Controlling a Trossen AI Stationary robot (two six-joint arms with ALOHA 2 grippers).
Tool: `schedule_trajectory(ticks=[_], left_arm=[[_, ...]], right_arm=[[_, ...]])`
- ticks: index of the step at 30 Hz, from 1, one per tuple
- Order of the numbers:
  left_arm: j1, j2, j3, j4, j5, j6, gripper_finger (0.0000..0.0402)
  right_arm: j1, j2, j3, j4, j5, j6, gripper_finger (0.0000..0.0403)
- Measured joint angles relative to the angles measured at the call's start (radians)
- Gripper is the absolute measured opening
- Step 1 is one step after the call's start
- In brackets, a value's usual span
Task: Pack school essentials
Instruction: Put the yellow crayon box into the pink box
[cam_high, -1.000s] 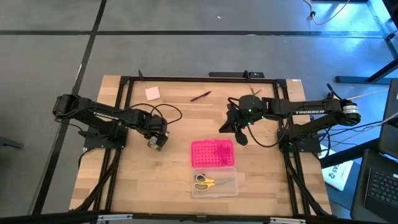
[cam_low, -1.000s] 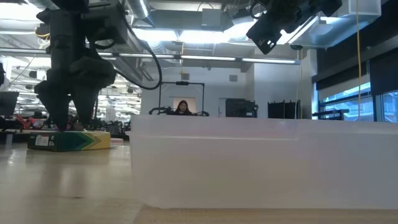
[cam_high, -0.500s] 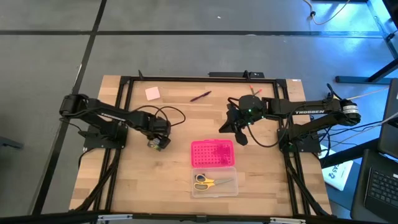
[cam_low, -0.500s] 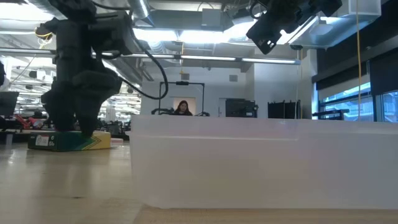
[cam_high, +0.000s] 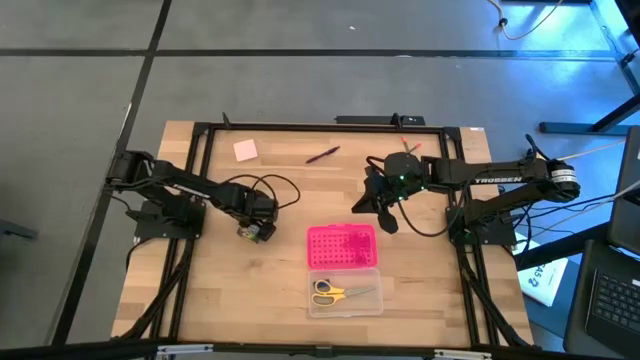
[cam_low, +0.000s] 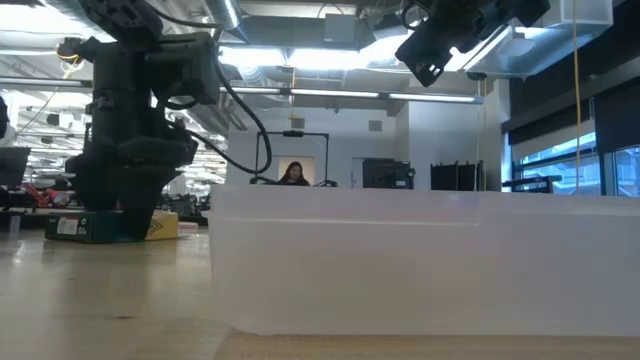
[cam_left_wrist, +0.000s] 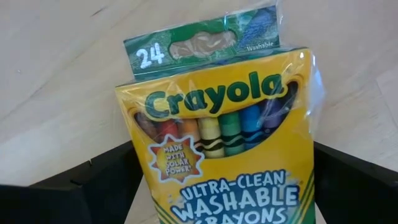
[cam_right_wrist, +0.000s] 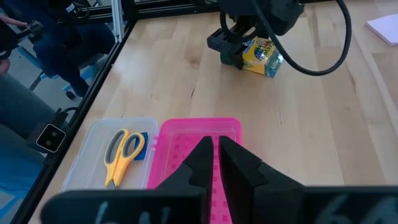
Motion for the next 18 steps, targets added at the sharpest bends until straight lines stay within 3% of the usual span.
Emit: schedule_trajectory(ticks=[11, 18], left_arm=[[0.000, 0.001, -0.002, 0.001, -0.001, 0.007, 0.0391], [0.001, 0.001, -0.003, -0.004, -0.004, 0.007, 0.0341]], right_arm=[[0.000, 0.000, 0.000, 0.000, 0.000, 0.000, 0.0030], [0.000, 0.000, 0.000, 0.000, 0.000, 0.000, 0.0030]])
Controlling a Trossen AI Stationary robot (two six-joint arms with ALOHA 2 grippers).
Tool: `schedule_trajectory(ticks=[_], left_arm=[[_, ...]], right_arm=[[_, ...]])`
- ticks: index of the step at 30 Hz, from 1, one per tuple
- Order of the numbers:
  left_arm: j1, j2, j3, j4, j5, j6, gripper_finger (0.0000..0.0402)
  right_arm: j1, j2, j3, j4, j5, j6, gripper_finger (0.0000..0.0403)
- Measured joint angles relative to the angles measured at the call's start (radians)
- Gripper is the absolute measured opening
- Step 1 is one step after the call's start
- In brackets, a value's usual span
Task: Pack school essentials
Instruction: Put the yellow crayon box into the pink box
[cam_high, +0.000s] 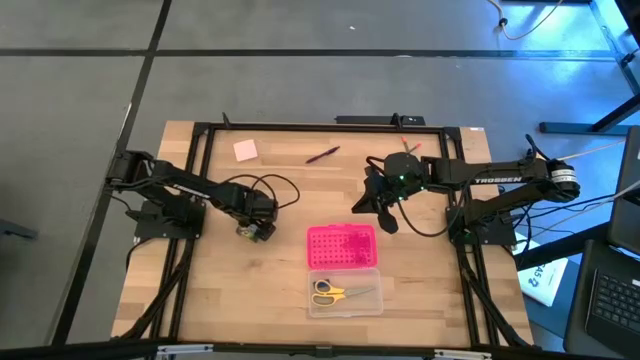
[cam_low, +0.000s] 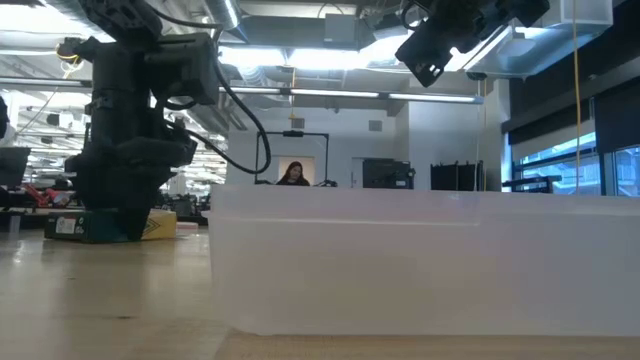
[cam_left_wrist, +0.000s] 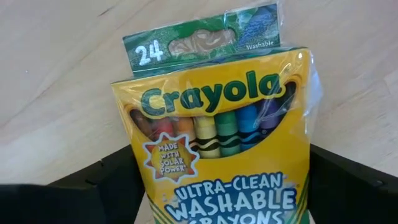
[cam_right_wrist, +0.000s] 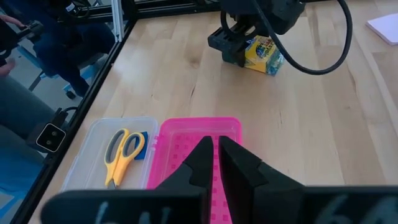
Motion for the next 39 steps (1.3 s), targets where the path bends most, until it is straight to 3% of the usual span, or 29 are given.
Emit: schedule_trajectory(ticks=[7, 16, 28, 39], left_arm=[[0.002, 0.000, -0.001, -0.001, 0.011, -0.030, 0.0292], [0.006, 0.006, 0.033, 0.010, 0.027, -0.039, 0.0287], [0.026, 0.005, 0.254, -0.016, 0.162, 0.183, 0.0285], [-0.100, 0.003, 0.495, -0.072, 0.227, 0.334, 0.0285]], right_arm=[[0.000, 0.000, 0.000, 0.000, 0.000, 0.000, 0.0030], [0.000, 0.000, 0.000, 0.000, 0.000, 0.000, 0.0030], [0.000, 0.000, 0.000, 0.000, 0.000, 0.000, 0.0030], [0.000, -0.001, 0.000, 0.000, 0.000, -0.001, 0.0030]])
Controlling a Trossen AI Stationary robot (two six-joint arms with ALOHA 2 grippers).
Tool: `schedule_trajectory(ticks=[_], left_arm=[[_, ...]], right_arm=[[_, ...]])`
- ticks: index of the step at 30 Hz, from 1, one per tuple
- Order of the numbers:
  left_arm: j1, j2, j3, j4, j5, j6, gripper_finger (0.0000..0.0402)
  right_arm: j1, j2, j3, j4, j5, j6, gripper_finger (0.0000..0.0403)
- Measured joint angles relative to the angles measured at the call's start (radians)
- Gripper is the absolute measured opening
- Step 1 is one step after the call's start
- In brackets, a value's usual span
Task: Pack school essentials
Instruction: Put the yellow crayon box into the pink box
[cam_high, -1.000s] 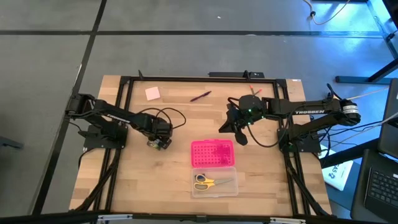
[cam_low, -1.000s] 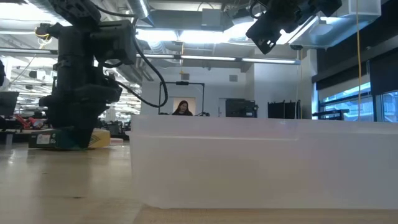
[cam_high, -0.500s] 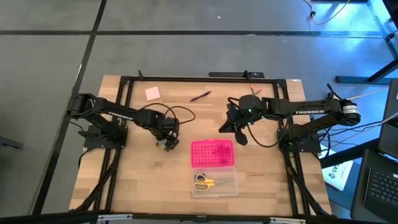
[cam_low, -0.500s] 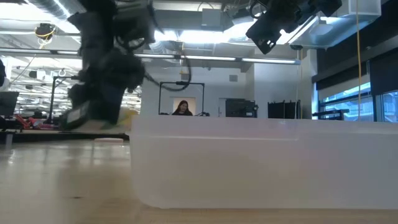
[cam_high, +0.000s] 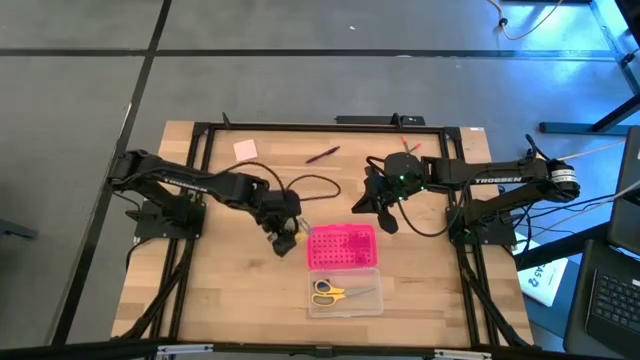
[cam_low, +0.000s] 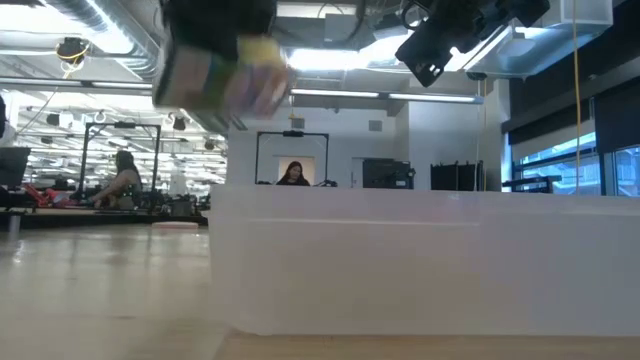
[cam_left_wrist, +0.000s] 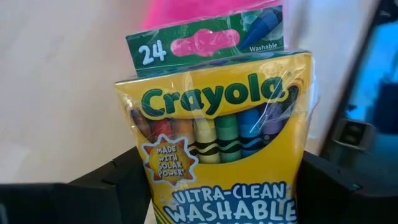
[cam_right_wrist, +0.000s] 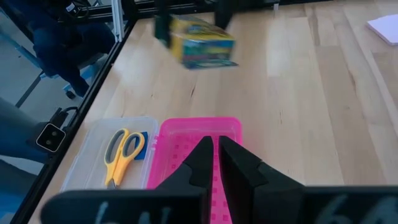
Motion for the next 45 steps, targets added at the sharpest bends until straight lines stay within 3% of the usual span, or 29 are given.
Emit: schedule_trajectory(ticks=[5, 13, 18, 23, 30, 39, 45], left_arm=[[-0.098, 0.000, 0.048, 0.005, -0.051, 0.004, 0.0285], [-0.215, 0.017, 0.059, 0.125, -0.179, 0.019, 0.0285], [-0.231, 0.061, 0.060, 0.221, -0.190, 0.065, 0.0285], [-0.230, 0.122, 0.060, 0.332, -0.211, 0.149, 0.0285], [-0.225, 0.227, 0.060, 0.497, -0.212, 0.260, 0.0285], [-0.238, 0.345, 0.061, 0.668, -0.211, 0.295, 0.0285], [-0.250, 0.380, 0.060, 0.668, -0.211, 0.300, 0.0285]], right_arm=[[0.000, 0.000, 0.000, -0.009, -0.029, 0.028, 0.0030], [0.000, 0.000, 0.000, -0.010, -0.370, -0.023, 0.0030], [0.001, -0.022, 0.000, -0.042, -0.478, -0.025, 0.0030], [0.005, -0.098, 0.000, -0.136, -0.467, -0.026, 0.0030], [0.037, -0.189, 0.000, -0.185, -0.322, -0.006, 0.0030], [0.065, -0.203, 0.000, -0.252, -0.310, -0.030, 0.0030], [0.074, -0.203, 0.000, -0.258, -0.228, -0.055, 0.0030]])
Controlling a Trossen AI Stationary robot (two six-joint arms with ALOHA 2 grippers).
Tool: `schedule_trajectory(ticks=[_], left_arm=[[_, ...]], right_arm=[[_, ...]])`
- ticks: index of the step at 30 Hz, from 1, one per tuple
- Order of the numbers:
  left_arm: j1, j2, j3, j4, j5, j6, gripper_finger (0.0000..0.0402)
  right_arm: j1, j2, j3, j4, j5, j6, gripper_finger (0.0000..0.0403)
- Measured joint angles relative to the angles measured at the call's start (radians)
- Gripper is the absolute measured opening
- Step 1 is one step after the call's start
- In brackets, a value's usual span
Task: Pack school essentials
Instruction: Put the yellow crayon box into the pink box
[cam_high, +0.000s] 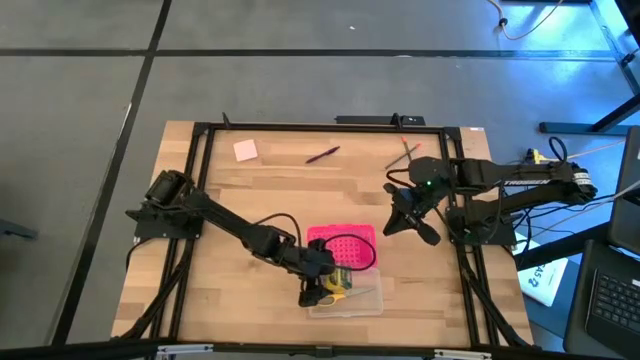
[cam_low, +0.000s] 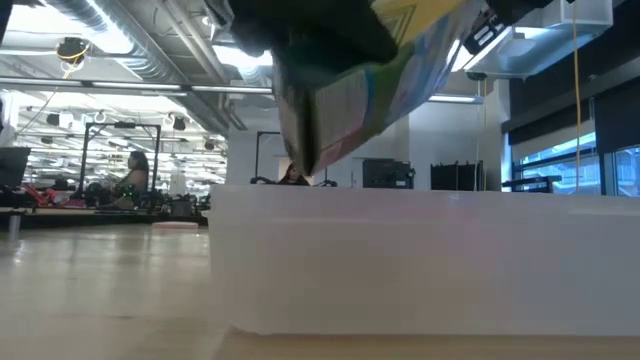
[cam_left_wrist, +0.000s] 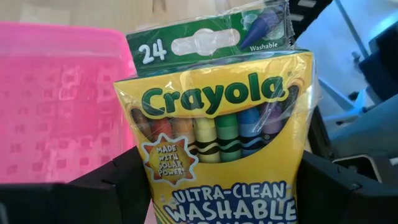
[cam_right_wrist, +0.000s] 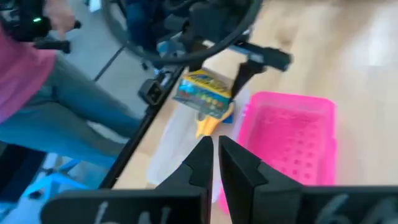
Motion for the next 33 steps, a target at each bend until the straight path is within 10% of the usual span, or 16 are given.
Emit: schedule_trajectory(ticks=[33], left_arm=[[-0.022, 0.098, 0.000, 0.027, -0.004, 0.102, 0.0285]], right_arm=[[-0.001, 0.000, 0.000, -0.025, -0.008, -0.025, 0.0030]])
